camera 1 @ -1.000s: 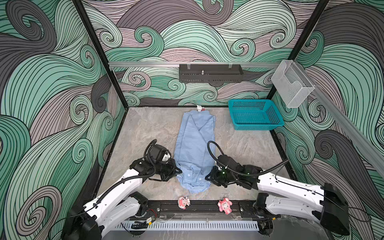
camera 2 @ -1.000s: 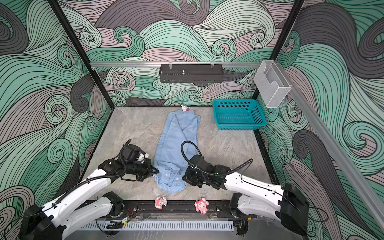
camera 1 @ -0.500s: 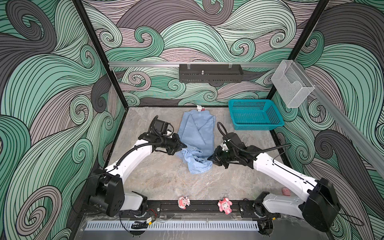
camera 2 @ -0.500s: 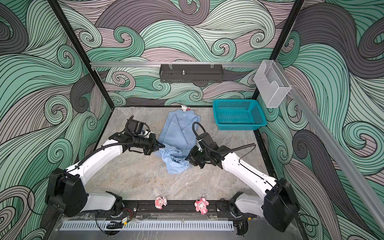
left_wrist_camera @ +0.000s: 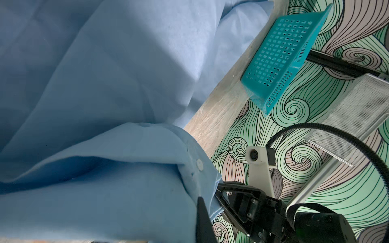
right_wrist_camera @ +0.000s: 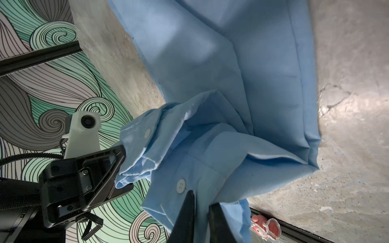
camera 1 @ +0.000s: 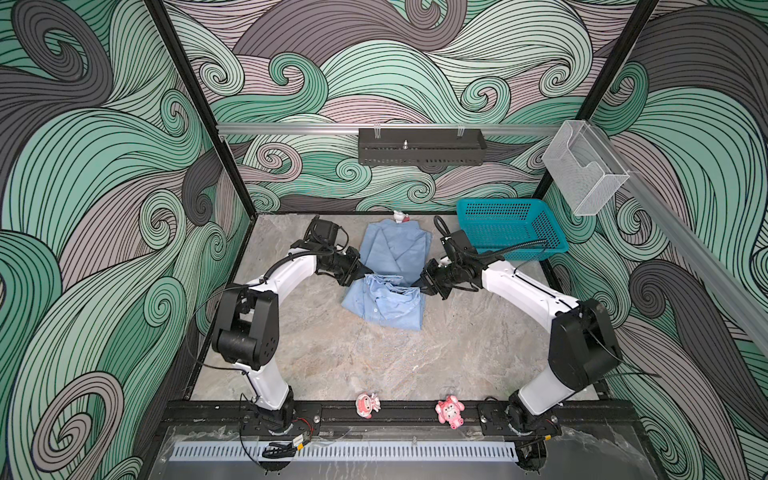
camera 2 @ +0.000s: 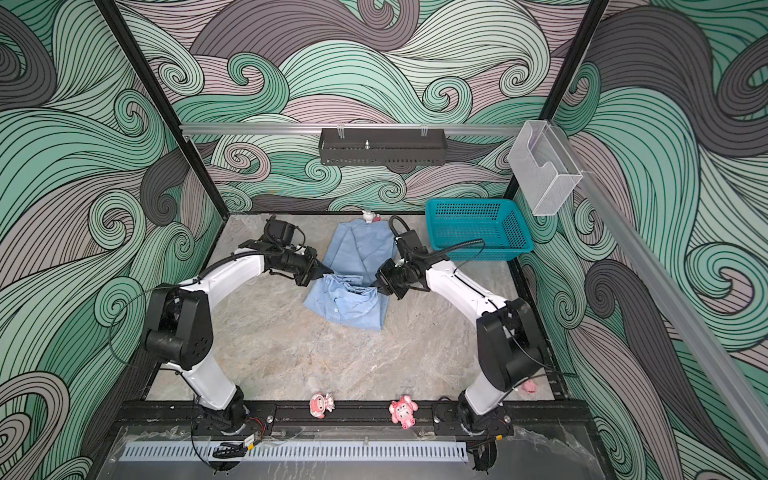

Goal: Fold and stack the long sleeve shirts
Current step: 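Carry the held cuff end with both grippers over onto the shirt's far half, then lower the folded end onto the far half and open both grippers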

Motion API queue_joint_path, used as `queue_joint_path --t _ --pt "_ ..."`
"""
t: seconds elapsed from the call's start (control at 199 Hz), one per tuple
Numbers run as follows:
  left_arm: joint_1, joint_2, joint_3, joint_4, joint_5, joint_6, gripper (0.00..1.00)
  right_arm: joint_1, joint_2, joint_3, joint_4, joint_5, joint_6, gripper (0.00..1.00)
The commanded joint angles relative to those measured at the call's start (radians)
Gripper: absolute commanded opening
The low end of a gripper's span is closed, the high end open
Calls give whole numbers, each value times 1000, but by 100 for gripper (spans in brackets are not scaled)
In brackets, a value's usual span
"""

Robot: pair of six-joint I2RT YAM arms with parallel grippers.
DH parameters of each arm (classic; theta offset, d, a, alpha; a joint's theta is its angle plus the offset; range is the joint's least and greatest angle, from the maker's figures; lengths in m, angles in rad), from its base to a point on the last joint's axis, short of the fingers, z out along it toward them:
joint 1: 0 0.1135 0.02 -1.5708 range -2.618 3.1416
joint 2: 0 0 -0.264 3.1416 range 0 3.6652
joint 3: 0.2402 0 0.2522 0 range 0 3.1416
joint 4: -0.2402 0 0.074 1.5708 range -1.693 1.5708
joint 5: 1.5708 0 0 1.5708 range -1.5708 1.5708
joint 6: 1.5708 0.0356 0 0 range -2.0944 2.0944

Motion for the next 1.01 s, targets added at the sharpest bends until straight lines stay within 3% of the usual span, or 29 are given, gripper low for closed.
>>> queue_joint_path --t 0.0,0.719,0.815,0.87,1.001 --pt "16 61 85 -9 20 28 0 -37 46 48 -16 -30 -28 14" --pt "44 410 374 -77 25 29 0 -135 358 247 3 -53 -33 17" --pt "46 438 378 -71 28 23 11 -140 382 252 11 -53 -33 23" --pt "50 448 378 -63 29 16 26 -142 394 261 15 -56 -35 29" --pt "60 445 390 -43 29 2 49 -145 421 309 -4 -59 -58 46"
